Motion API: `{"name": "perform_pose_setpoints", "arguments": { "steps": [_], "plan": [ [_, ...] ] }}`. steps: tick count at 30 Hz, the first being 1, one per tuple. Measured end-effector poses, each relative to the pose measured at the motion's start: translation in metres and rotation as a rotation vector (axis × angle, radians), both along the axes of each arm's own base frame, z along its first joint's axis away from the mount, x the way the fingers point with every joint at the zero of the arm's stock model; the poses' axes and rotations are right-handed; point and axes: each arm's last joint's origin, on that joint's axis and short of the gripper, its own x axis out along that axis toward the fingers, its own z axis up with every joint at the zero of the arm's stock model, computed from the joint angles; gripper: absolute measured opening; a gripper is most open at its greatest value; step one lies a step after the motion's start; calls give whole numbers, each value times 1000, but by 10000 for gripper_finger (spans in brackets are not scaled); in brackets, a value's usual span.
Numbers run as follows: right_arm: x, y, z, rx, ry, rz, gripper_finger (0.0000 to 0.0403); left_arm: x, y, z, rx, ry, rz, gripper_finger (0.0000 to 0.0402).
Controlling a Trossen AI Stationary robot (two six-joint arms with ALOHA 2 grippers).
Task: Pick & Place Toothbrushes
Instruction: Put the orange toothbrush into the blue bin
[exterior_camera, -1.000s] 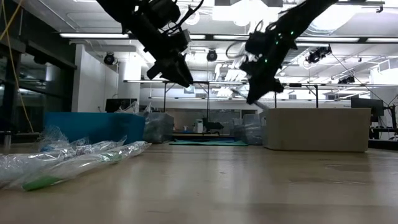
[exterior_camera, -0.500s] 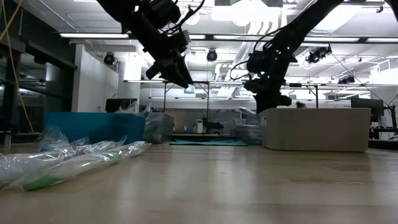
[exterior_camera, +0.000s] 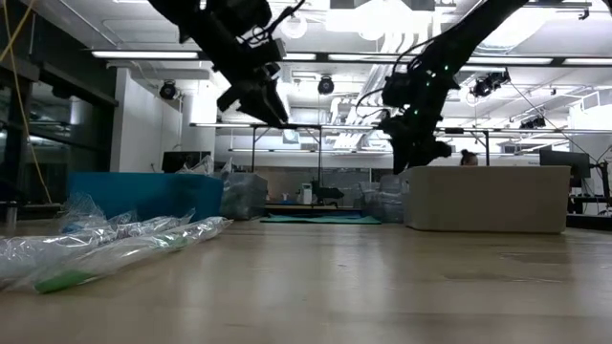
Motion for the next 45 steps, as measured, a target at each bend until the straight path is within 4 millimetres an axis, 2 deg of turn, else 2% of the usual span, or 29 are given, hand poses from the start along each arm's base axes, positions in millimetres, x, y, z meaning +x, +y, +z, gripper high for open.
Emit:
{"name": "perform_pose_setpoints", "arguments": {
  "steps": [4, 8, 14, 18, 25, 30, 36, 45],
  "plan": [
    [-8, 10, 20, -3, -28, -17, 196, -10, -5, 8, -31, 1, 7, 166],
    [-11, 29, 43, -21, -59, 19, 203, -24, -12, 13, -106, 34, -17, 166],
    [-10, 68, 76, -91, -109, 117, 203, -49, -33, 8, -231, 129, -25, 166],
    [-11, 101, 88, -169, -124, 183, 199, -67, -54, -1, -287, 132, -25, 166],
    [-19, 161, 86, -259, -212, 333, 197, -99, -99, -16, -321, 229, -149, 166],
    [-30, 192, 79, -273, -235, 374, 196, -106, -127, -23, -393, 292, -239, 166],
    [-34, 217, 75, -331, -234, 428, 195, -109, -159, -41, -452, 383, -349, 166],
    [-29, 245, 76, -373, -260, 532, 195, -126, -194, -72, -531, 512, -337, 166]
  ]
}}
